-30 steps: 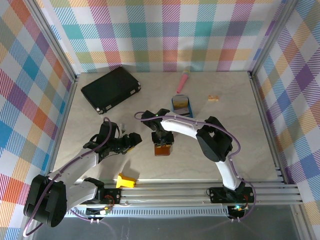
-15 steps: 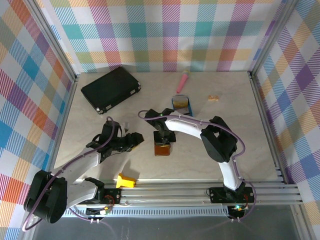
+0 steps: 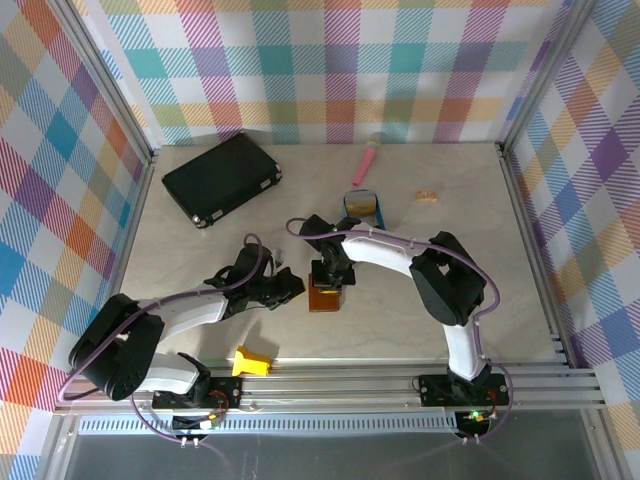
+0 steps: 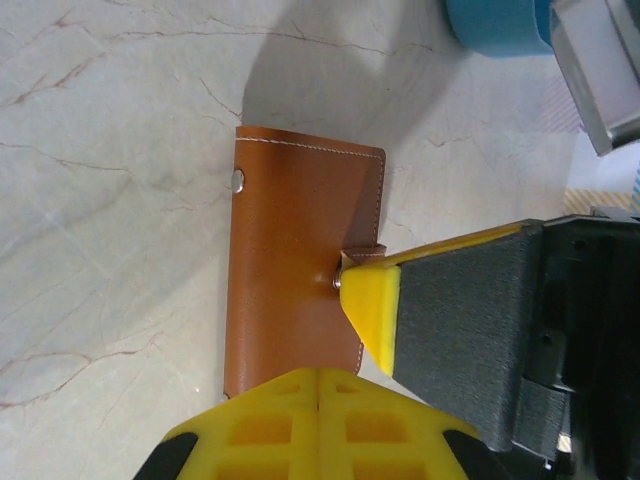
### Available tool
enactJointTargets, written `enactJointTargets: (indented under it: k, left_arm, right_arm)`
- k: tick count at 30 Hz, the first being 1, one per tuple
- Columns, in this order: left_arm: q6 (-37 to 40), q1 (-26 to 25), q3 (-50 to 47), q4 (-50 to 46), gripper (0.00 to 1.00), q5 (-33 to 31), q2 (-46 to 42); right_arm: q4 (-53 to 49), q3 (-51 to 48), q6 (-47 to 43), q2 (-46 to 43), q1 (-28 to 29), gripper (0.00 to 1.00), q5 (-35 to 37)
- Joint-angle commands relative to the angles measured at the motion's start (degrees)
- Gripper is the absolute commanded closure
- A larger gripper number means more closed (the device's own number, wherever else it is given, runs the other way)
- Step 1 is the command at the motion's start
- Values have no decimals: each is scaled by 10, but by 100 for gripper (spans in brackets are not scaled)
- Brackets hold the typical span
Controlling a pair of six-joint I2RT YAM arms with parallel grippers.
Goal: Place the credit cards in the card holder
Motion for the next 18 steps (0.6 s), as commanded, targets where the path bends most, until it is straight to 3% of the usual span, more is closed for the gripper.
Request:
enactJointTargets:
  k: [1,6,18]
  left_arm:
    - [-11,-16,15,42,100,-14,21]
    - [-23,-33,25,89,100,-9,69]
    - [-26,-44,21,82,100,-60,138]
  right_arm:
    - [29,-23,-6,-1,-3,100,-26]
    - [38,-28,-8,-6,-5,100,-37]
    - [71,-79,-12,-64,-30,100,-61]
